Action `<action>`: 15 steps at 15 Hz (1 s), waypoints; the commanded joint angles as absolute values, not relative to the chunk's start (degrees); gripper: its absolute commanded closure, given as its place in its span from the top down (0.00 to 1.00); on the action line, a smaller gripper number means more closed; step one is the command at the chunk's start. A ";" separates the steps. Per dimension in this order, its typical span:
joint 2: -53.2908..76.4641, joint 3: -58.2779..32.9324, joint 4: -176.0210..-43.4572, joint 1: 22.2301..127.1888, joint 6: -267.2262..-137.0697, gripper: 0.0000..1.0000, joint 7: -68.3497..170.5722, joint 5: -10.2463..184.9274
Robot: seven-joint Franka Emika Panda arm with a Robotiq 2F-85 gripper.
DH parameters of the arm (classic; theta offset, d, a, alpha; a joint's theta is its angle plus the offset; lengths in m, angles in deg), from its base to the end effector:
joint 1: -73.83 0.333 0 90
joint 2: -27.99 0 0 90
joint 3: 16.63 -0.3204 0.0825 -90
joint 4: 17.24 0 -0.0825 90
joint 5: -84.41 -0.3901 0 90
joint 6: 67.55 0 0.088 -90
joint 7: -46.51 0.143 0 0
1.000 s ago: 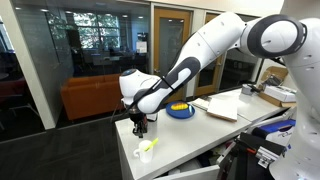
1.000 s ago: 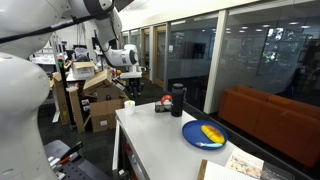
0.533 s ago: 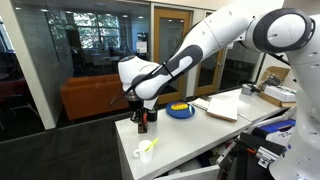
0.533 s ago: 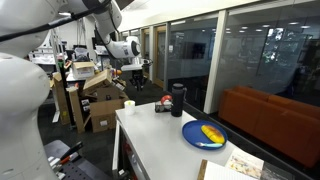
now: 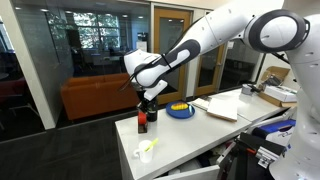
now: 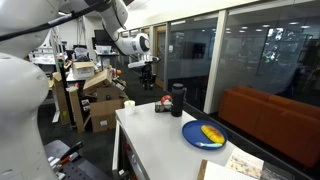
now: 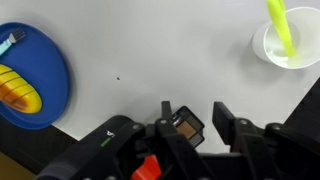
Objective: Move the mug to the left corner of the table
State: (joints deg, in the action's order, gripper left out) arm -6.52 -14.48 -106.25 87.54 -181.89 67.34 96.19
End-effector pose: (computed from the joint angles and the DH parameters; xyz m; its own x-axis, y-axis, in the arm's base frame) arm 0.6750 0.1213 0.2507 0.9937 -0.0673 -0.0893 -0.0443 -0.9702 0.2383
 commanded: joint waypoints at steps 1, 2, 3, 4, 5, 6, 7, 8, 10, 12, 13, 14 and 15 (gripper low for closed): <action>-4.40 -14.67 -107.21 84.68 -176.96 0.79 68.05 92.61; -3.49 -14.32 -108.46 83.68 -176.63 0.85 68.00 92.01; -2.75 -14.16 -109.30 82.49 -175.88 0.92 67.72 91.11; -2.18 -13.88 -110.08 81.38 -175.60 0.98 67.52 90.41; -1.30 -13.59 -111.40 80.09 -175.74 1.00 67.09 89.59; -0.50 -13.41 -112.71 78.86 -176.03 1.00 66.34 88.80; 0.50 -13.25 -114.47 77.46 -176.58 1.00 65.18 87.84; 1.38 -13.10 -115.99 76.25 -176.71 1.00 63.75 87.17; 3.11 -12.76 -119.33 74.06 -177.32 1.00 60.53 86.47; 5.15 -12.46 -123.18 72.36 -177.80 1.00 57.01 86.83; 1.94 -12.12 -118.72 73.17 -175.86 1.00 59.51 87.99; 2.71 -12.08 -120.19 72.62 -175.93 1.00 58.50 87.97; 3.31 -12.09 -121.00 72.48 -176.02 1.00 58.12 87.94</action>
